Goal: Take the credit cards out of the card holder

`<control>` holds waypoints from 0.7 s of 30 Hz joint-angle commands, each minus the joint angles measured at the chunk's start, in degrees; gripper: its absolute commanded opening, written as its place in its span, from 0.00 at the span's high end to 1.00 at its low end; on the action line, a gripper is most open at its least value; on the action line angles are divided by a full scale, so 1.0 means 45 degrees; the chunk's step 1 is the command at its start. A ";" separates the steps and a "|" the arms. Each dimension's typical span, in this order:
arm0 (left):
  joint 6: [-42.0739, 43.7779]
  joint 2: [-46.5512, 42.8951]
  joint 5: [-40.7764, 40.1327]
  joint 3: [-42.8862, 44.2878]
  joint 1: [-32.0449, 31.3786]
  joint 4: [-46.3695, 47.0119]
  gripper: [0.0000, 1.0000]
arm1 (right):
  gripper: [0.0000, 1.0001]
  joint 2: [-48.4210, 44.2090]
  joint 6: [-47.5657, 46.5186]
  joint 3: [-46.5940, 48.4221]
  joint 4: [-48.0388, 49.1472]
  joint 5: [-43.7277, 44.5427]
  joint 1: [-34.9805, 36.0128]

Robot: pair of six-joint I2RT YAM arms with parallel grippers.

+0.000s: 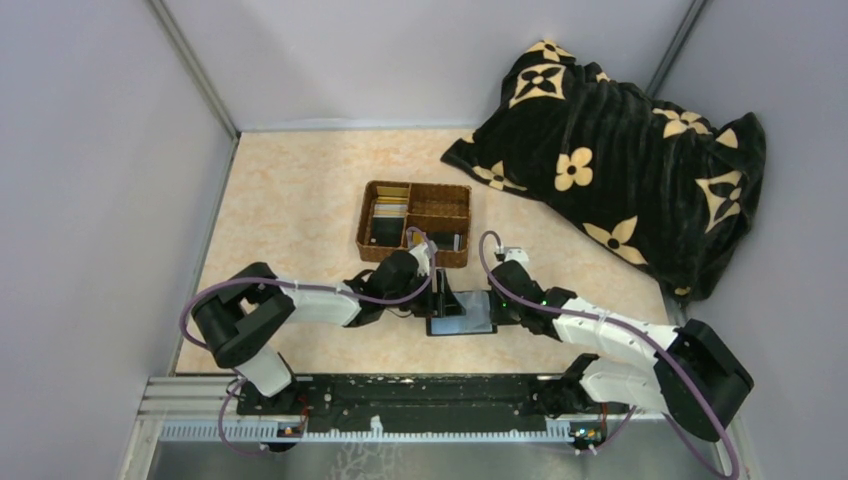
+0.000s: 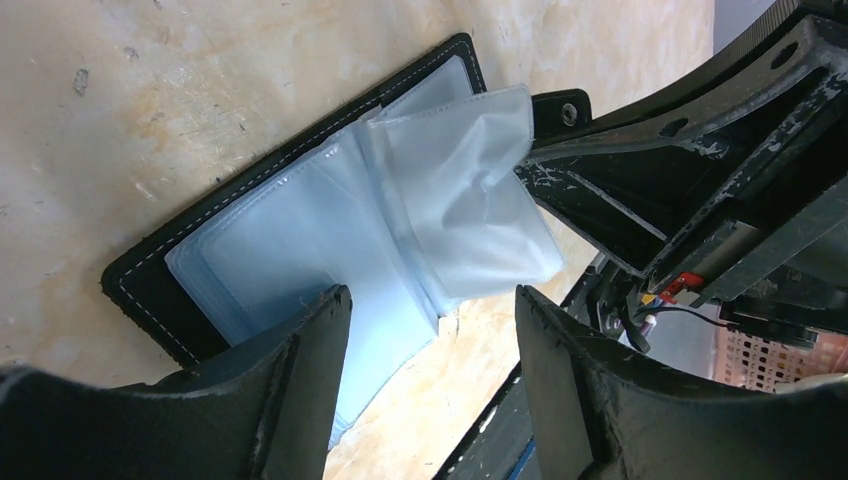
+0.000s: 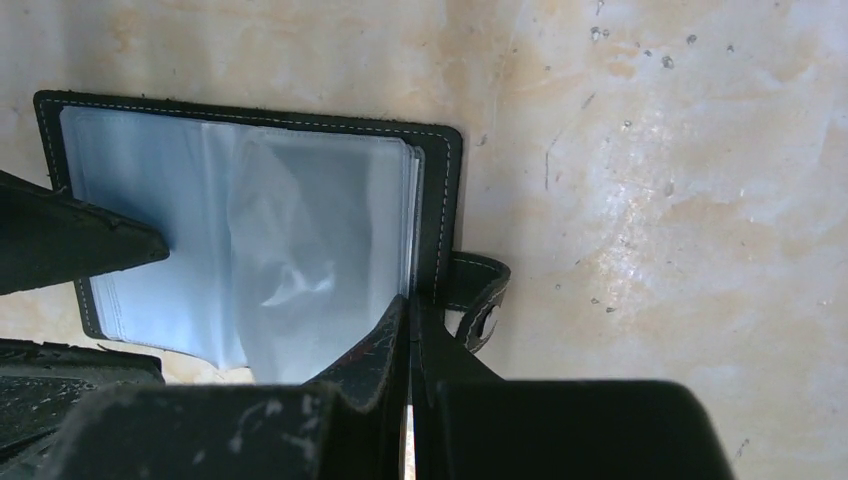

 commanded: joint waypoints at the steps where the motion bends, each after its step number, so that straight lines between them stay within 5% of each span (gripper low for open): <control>1: 0.0293 0.0017 -0.0035 0.0292 -0.0056 -0.0324 0.32 | 1.00 0.0304 0.0023 0.0609 0.0613 -0.0462 0.0383; 21: 0.1400 -0.4284 -0.2057 -0.0257 -0.0053 -0.1841 0.34 | 1.00 0.1871 0.0039 0.1810 0.2270 -0.1321 0.1441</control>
